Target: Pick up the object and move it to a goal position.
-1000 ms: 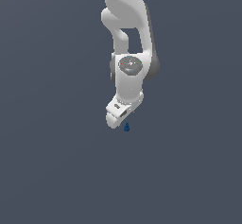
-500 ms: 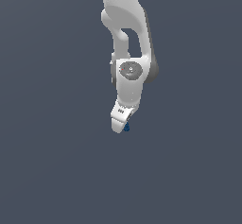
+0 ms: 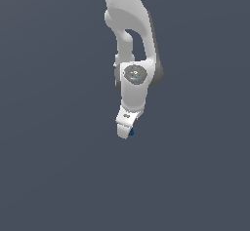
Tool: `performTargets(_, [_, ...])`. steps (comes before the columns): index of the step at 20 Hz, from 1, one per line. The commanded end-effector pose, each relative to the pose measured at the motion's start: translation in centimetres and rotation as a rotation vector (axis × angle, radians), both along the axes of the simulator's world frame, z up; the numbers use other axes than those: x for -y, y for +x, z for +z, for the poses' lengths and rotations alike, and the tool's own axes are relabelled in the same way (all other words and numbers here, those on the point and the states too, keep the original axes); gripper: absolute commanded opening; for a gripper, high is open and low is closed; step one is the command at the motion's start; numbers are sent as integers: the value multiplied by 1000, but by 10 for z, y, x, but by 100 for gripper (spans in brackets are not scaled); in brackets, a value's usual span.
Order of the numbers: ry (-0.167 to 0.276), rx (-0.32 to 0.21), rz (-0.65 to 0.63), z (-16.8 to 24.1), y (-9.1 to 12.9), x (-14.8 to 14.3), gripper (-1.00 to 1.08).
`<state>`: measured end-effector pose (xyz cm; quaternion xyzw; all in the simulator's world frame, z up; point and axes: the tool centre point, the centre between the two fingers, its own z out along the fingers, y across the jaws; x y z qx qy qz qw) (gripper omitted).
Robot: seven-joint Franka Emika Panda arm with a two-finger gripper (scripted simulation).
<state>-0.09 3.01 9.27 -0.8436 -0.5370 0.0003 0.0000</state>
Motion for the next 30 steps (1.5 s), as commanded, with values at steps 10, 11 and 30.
performTargets(10, [0, 0, 4, -35, -1, 0, 100])
performTargets(11, [0, 0, 5, -39, -1, 0, 100])
performTargets(30, [0, 0, 5, -49, 0, 0, -100])
